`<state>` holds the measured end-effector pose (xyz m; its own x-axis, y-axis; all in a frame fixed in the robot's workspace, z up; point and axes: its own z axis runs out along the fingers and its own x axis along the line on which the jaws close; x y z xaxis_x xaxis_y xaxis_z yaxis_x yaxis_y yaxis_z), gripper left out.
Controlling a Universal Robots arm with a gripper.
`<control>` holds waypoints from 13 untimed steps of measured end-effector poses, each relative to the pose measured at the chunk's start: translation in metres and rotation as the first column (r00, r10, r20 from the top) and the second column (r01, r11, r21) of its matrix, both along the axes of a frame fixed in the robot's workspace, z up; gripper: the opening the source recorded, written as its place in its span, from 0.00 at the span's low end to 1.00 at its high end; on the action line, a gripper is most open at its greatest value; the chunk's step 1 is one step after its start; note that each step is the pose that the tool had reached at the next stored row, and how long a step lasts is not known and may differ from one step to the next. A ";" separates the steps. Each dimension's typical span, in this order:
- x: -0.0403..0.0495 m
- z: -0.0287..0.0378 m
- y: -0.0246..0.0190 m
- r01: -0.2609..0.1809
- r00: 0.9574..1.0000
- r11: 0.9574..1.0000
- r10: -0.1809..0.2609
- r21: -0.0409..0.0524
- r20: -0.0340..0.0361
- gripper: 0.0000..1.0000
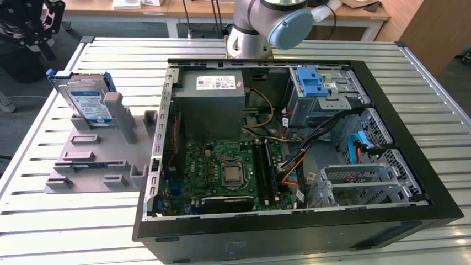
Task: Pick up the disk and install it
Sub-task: 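Pick up the disk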
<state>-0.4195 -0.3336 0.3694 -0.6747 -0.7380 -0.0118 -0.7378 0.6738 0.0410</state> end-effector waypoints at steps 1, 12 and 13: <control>0.0000 0.0000 0.0000 -0.019 1.000 1.000 0.019 0.000 0.000 0.11; 0.0000 -0.0003 0.0000 -0.210 0.978 0.978 0.210 0.000 0.000 0.11; 0.0000 -0.0004 0.0000 -0.226 0.974 0.974 0.226 0.000 0.000 0.11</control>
